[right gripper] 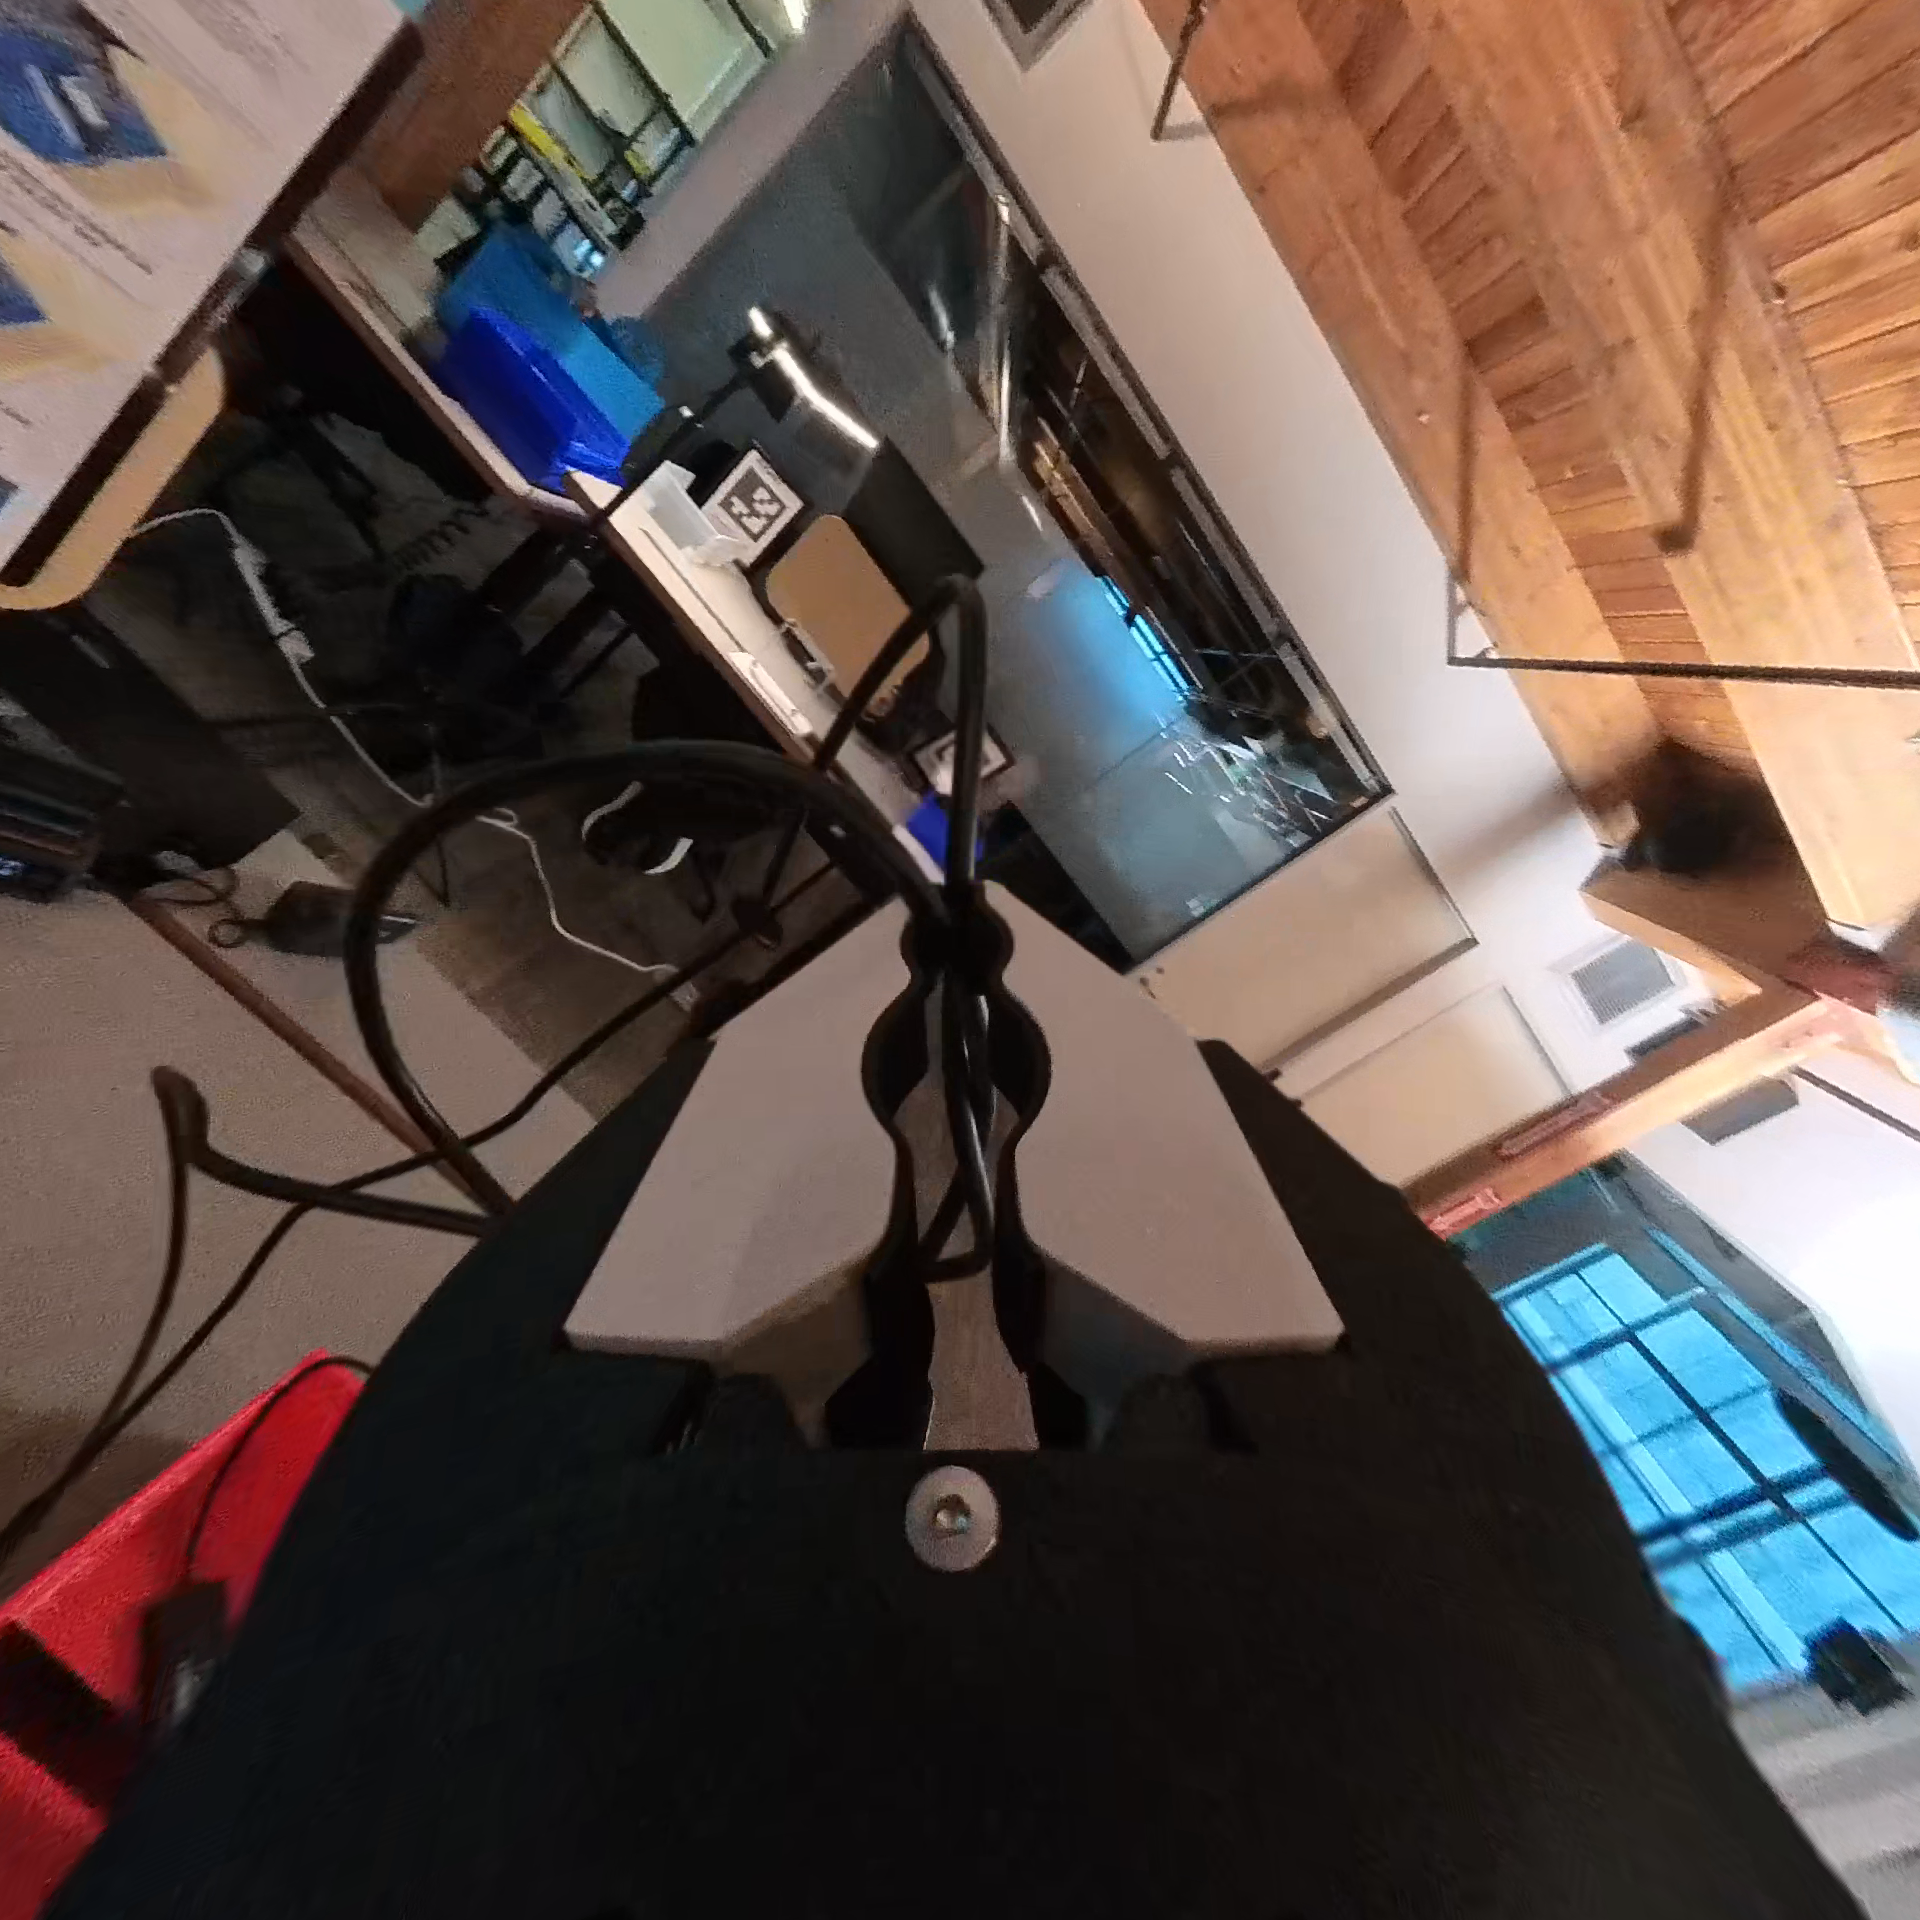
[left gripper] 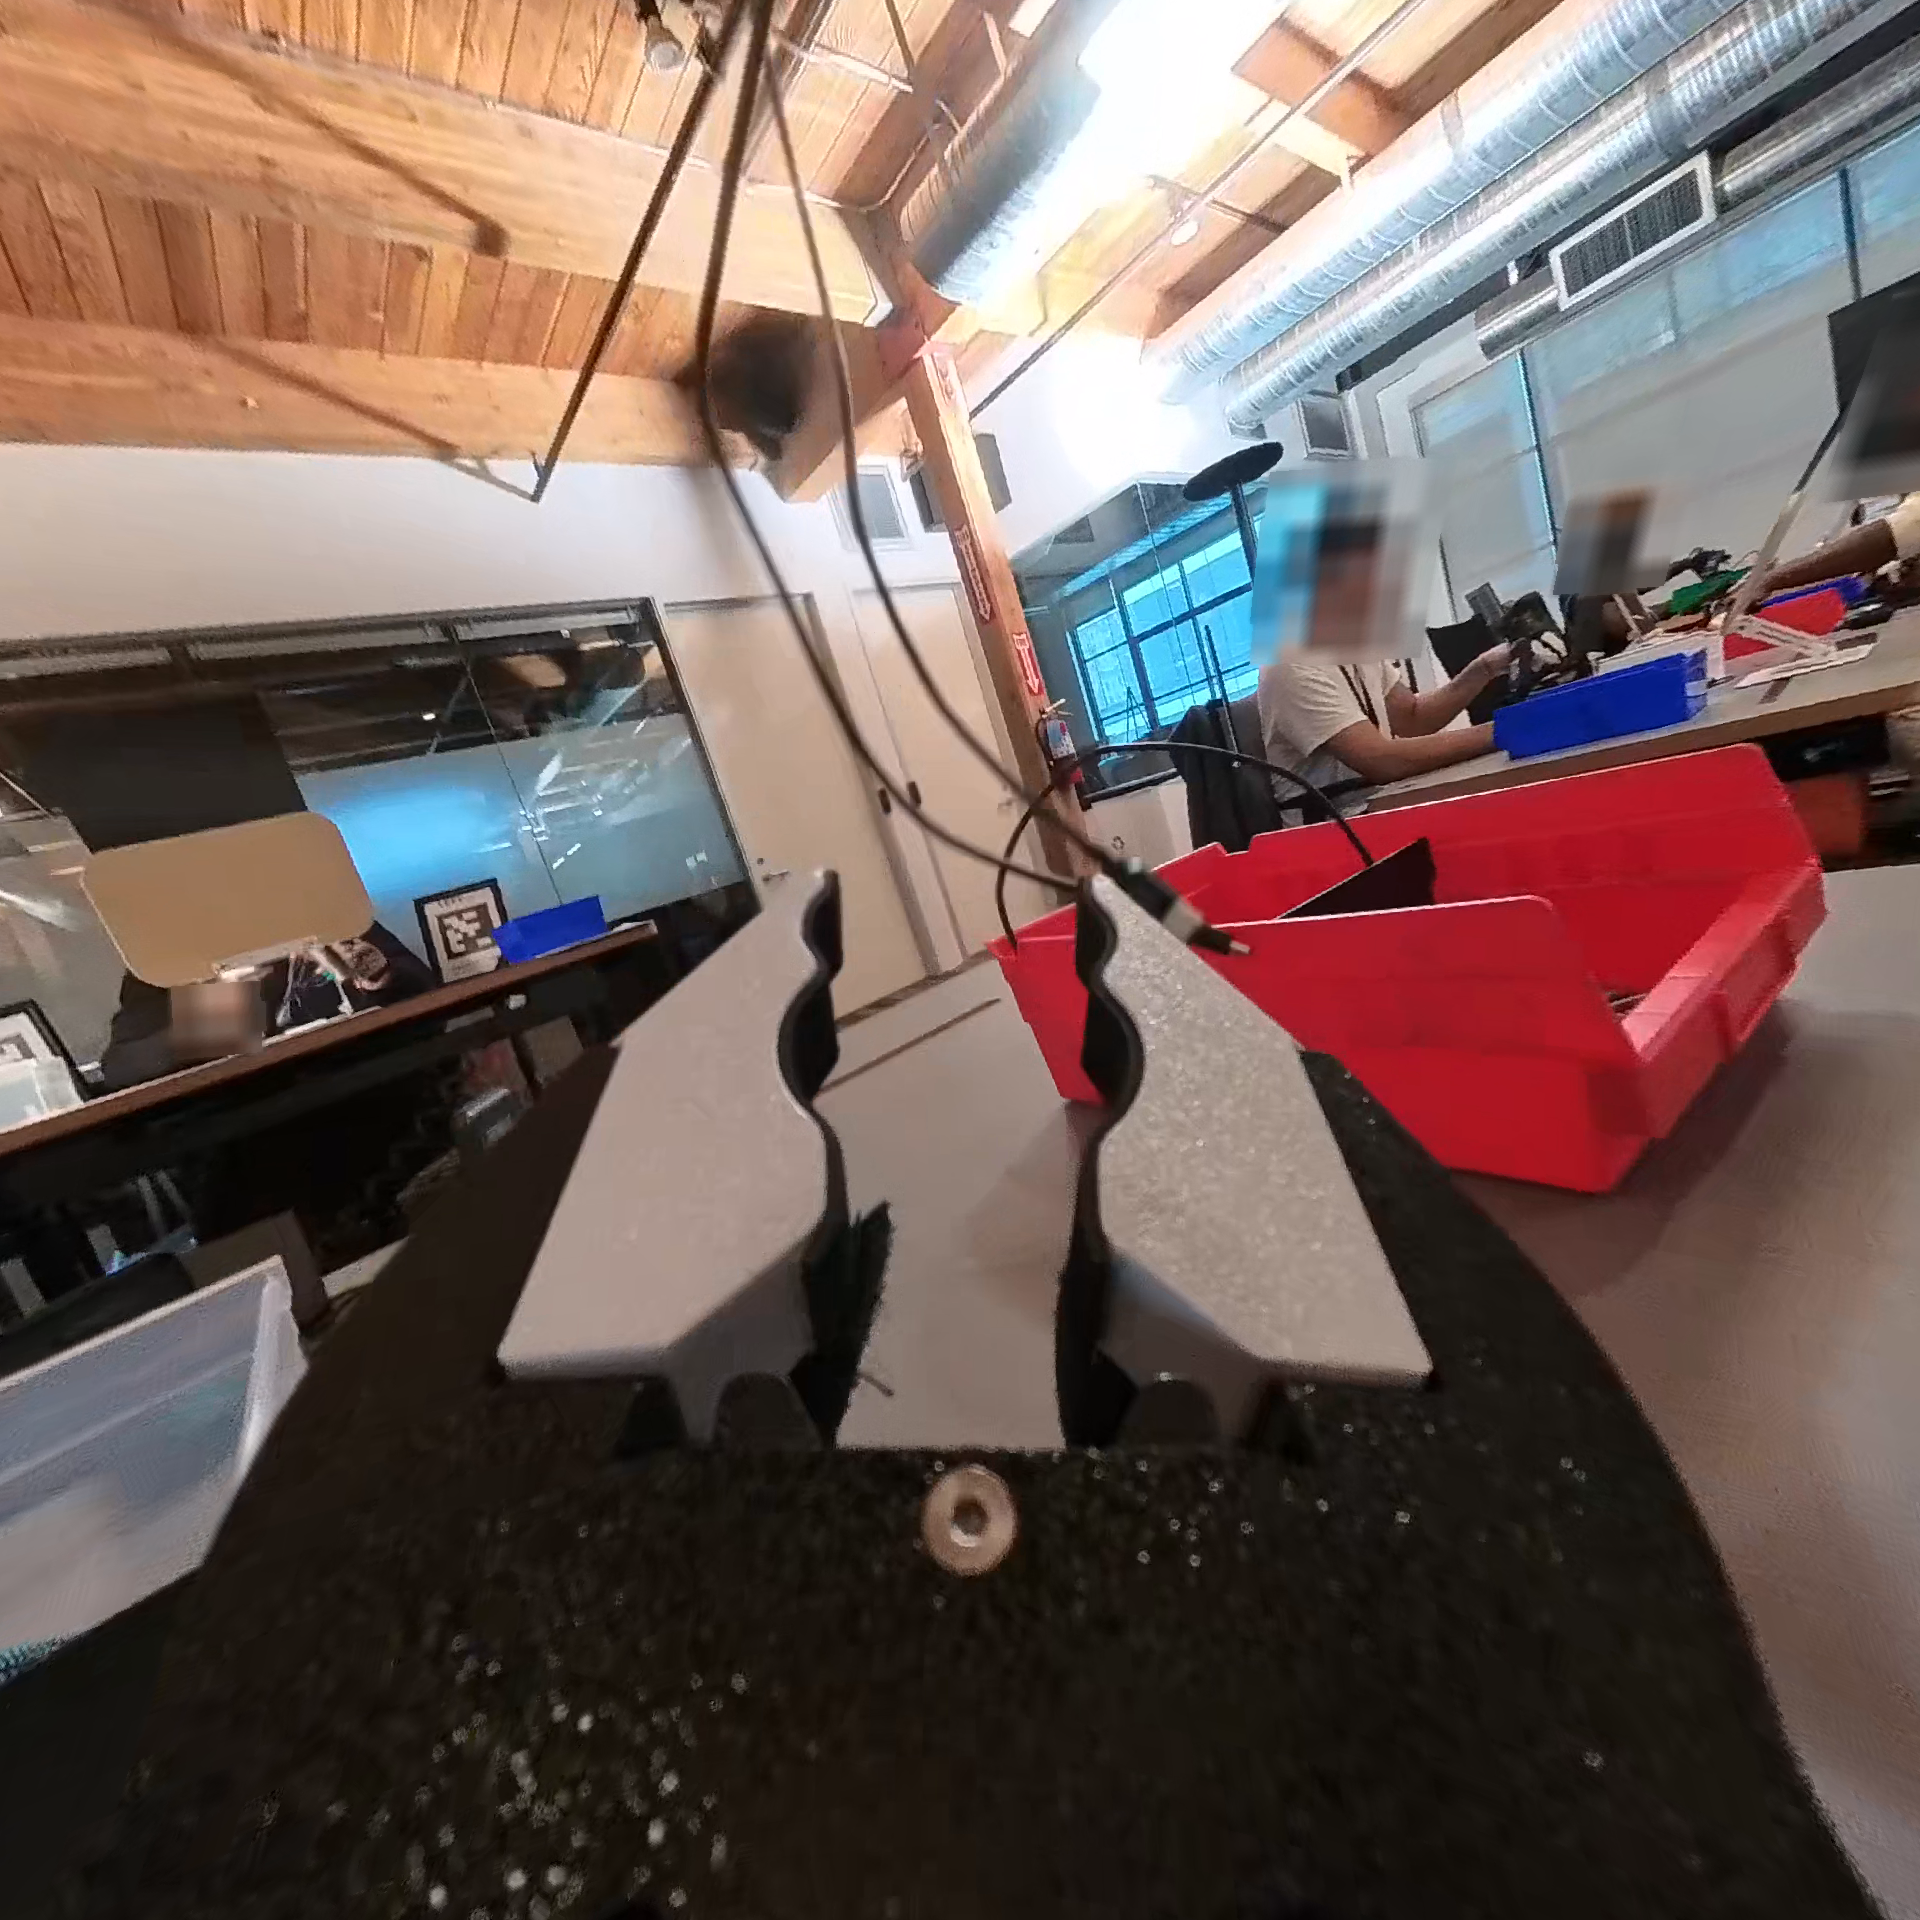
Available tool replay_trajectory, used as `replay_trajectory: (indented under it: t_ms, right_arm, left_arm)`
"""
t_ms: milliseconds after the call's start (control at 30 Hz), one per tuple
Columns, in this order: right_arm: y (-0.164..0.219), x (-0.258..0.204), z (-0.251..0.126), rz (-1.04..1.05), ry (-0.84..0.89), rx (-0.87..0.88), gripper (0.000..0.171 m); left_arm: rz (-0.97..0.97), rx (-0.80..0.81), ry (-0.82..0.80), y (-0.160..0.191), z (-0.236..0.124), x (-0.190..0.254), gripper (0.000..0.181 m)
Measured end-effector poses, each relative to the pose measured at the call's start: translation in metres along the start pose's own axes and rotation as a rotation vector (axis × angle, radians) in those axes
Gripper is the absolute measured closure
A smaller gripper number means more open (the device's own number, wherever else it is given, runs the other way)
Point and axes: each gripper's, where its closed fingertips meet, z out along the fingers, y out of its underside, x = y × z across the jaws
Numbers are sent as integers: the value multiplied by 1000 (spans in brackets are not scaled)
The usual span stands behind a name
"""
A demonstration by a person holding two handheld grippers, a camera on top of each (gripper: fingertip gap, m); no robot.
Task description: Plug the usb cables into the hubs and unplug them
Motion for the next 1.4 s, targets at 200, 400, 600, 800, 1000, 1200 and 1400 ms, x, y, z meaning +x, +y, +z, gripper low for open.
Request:
replay_trajectory:
  t_ms: [200, 400, 600, 800, 1000, 1200, 1400]
  right_arm:
    - [-2, 68, -23, 9, 135, -38, 170]
    - [17, 94, -39, 110, 125, -55, 169]
    - [39, 80, -50, 149, 27, -62, 169]
    - [53, 66, -63, 114, -9, -63, 169]
    - [79, 53, -64, 89, -32, -93, 170]
    - [103, 38, -61, 89, -86, -103, 170]
    - [126, 5, -63, 35, -172, -119, 169]
  left_arm:
    - [-42, -32, 11, 8, 2, -1, 141]
    - [-50, -45, 24, 11, 3, 0, 145]
    - [-82, -74, 43, 17, 3, 2, 152]
    - [-111, -89, 39, 21, 3, -2, 154]
    - [-126, -102, 41, 24, 3, -2, 155]
    - [-132, -109, 47, 26, 4, -2, 156]
    - [-138, -104, 47, 25, 3, -3, 156]
